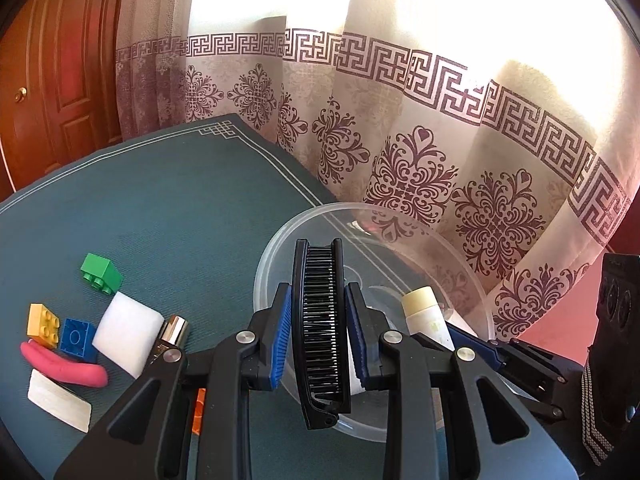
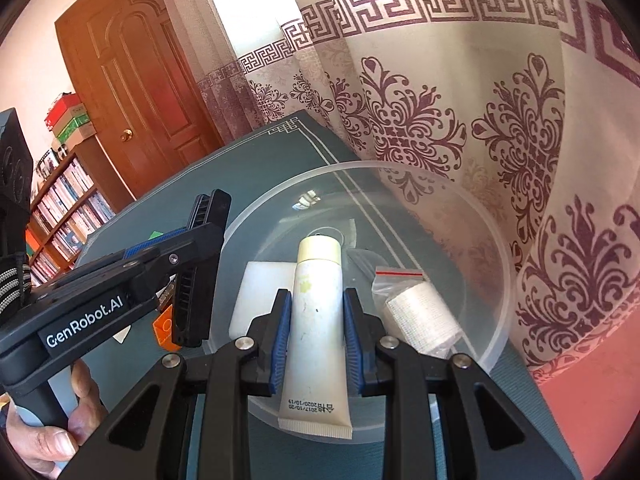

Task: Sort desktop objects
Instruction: 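Carry the white tube into the clear bowl with the right gripper while the left gripper carries the comb there, then release the comb in the bowl and withdraw the left gripper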

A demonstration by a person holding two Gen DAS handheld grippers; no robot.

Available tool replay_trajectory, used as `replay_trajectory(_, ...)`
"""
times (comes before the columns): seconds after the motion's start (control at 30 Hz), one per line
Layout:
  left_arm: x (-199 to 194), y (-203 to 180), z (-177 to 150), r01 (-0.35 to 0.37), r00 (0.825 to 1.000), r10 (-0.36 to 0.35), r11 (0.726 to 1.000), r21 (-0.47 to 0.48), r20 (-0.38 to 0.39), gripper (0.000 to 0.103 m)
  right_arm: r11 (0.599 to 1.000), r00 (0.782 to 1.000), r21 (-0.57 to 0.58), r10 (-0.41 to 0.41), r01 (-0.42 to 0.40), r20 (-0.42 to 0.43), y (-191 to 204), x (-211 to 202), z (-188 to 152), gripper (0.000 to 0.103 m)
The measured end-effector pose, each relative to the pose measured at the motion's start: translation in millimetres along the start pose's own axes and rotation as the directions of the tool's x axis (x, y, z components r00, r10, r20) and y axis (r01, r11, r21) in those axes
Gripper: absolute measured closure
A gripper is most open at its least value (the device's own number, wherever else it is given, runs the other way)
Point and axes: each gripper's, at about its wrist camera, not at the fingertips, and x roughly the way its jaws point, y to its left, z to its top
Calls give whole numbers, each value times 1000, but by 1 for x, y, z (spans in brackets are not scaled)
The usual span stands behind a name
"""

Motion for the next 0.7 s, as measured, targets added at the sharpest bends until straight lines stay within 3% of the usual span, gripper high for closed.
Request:
replay_trajectory(0.07, 7, 0, 1, 7, 1000, -7, 1000, -13, -23, 73, 1000, 1000, 14, -7, 7, 0, -4, 1, 0, 74)
replay_trajectory(0.2, 10, 10, -2, 31, 998, -35, 996, -78, -46, 39, 1000, 1000, 18, -15, 15, 6, -6, 0, 0, 68)
replay_trajectory(0.47, -11, 23, -4, -51, 999, 53, 993, -102, 9, 39, 1000, 1000, -1, -6, 6, 21, 4, -4, -1, 53)
replay_trajectory(0.7, -35, 26, -11, -140, 985, 148, 986, -85, 89, 39, 1000, 999, -4, -3, 3, 36, 10, -8, -3, 43)
